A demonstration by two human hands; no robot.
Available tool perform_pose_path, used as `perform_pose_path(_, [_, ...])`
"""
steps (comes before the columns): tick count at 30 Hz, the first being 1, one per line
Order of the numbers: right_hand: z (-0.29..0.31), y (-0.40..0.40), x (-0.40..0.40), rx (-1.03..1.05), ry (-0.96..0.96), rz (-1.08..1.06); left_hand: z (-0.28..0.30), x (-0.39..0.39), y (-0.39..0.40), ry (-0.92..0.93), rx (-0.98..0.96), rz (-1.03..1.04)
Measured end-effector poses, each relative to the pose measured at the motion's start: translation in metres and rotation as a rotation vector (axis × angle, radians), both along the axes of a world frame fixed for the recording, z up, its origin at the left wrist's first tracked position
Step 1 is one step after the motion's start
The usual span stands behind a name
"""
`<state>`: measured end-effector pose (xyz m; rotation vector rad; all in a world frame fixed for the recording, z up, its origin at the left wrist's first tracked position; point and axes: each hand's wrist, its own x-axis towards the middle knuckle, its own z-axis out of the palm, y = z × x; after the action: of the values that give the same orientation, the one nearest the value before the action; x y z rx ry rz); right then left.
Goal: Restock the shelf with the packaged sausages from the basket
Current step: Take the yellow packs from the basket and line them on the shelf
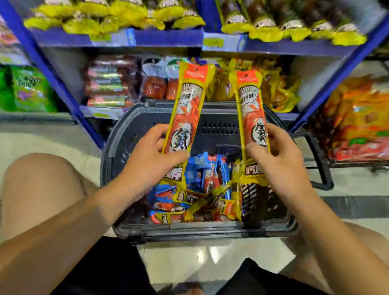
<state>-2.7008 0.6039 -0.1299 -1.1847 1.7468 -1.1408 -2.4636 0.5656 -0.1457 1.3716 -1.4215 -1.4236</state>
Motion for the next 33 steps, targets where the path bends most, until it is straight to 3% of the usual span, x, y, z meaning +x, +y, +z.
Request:
perform_pose_path(9, [0.070, -0.035, -0.014, -0.161, 0.057, -0.007, 0.064, -0.003, -0.029, 0.006, -0.143, -0.029])
perform_pose_path(20, [0.115, -0.148, -0.021, -0.027, 0.204, -0.101, 0.085, -0.005, -0.081, -0.038, -0.185, 0.005])
perform_pose_path(25, [0.120, -0.182, -0.016, -0.038, 0.335, -0.125, 0.085, -0.008, -0.099, -0.043, -0.187, 0.012])
perform_pose_path(33, [0.118, -0.203, -0.012, -0.023, 0.702, -0.168, 0.079, -0.008, -0.109, -0.084, -0.180, 0.040])
